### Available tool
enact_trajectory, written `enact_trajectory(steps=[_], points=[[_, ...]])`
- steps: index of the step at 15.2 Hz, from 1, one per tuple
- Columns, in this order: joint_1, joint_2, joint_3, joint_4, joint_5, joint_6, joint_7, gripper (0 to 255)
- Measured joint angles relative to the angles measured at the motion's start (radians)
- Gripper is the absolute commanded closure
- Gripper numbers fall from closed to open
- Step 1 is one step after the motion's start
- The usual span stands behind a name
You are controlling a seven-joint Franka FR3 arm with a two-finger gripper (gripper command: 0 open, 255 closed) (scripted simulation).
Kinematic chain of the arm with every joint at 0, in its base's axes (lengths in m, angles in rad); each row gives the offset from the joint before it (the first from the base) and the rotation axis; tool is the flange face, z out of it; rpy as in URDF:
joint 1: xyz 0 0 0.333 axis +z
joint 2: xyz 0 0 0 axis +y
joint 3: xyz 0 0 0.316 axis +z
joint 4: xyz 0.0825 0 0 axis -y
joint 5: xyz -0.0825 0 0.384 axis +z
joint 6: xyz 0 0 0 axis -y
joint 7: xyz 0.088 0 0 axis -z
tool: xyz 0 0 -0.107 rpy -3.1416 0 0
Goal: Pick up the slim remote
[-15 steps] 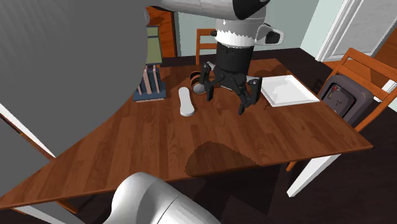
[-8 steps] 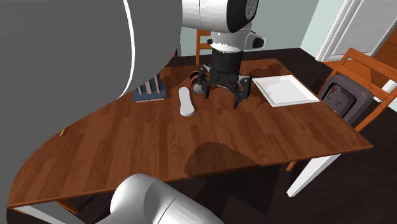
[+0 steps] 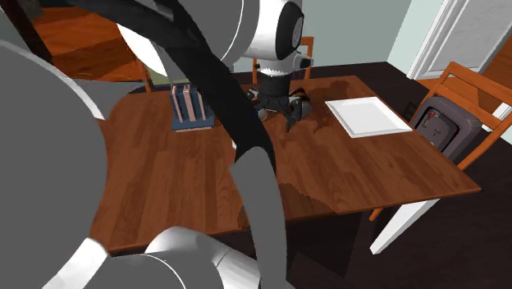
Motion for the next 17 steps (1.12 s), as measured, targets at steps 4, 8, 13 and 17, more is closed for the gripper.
enact_trajectory(steps=[4,8,13,17], points=[[0.025,0.126,0.034,0.045,-0.011,0.092,-0.030,0],[0.053,0.262,0.078,0.114,-0.031,0.169,-0.038,0],[0.086,0.424,0.124,0.195,-0.078,0.258,-0.049,0],[0.123,0.555,0.159,0.280,-0.131,0.303,-0.041,0]])
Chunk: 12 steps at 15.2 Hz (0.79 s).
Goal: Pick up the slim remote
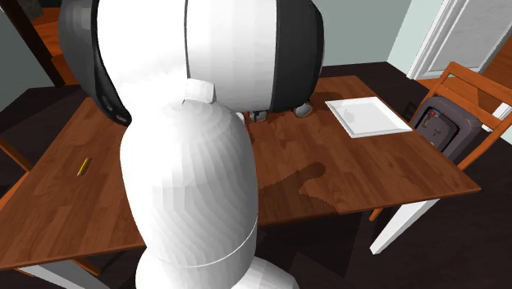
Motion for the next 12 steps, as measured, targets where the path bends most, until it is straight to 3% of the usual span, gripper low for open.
enact_trajectory(steps=[3,10,11,12], points=[[0.020,0.069,0.012,0.046,-0.033,0.023,-0.001,0],[0.028,0.128,0.007,0.019,-0.063,0.106,0.015,0],[0.028,0.132,0.006,0.018,-0.065,0.111,0.016,255],[0.028,0.133,0.006,0.017,-0.065,0.113,0.016,255]])
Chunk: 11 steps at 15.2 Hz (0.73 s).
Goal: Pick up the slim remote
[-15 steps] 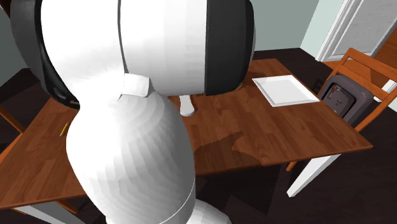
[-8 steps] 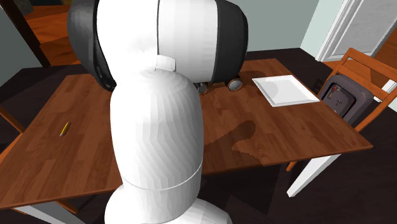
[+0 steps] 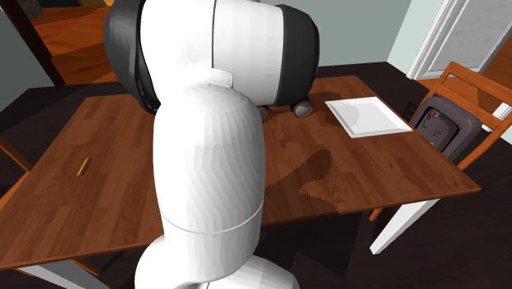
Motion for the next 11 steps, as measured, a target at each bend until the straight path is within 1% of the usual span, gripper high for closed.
enact_trajectory(steps=[9,11], points=[[0.000,0.000,0.000,-0.001,-0.001,0.002,0.000,255],[-0.001,-0.009,0.001,0.003,0.005,-0.012,-0.003,255]])
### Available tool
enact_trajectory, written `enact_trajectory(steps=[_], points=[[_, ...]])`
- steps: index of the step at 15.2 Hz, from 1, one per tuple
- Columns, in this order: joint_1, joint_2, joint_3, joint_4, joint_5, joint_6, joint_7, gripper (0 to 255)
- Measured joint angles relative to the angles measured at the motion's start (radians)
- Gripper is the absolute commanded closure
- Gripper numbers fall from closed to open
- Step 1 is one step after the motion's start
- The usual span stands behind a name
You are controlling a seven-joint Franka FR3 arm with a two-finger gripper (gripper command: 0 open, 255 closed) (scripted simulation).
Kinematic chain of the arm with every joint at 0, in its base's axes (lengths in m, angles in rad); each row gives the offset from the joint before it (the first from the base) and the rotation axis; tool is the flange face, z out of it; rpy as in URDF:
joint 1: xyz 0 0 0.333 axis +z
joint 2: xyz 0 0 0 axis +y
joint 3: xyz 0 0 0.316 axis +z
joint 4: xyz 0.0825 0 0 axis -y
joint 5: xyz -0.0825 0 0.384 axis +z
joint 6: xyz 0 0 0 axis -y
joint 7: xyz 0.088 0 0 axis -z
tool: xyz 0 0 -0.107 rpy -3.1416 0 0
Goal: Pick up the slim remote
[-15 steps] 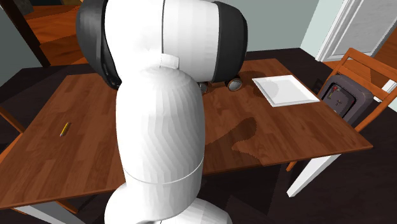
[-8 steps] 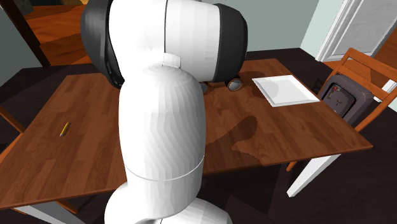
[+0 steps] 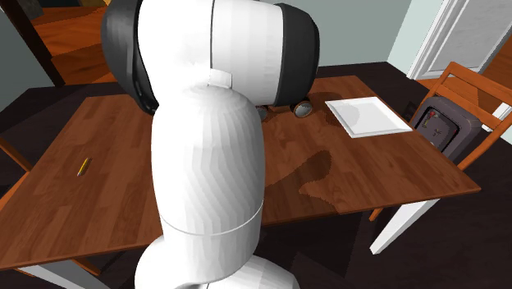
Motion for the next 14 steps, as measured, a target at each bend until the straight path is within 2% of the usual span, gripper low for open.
enact_trajectory(steps=[14], points=[[-0.007,-0.085,0.010,0.084,0.043,-0.162,-0.030,255]])
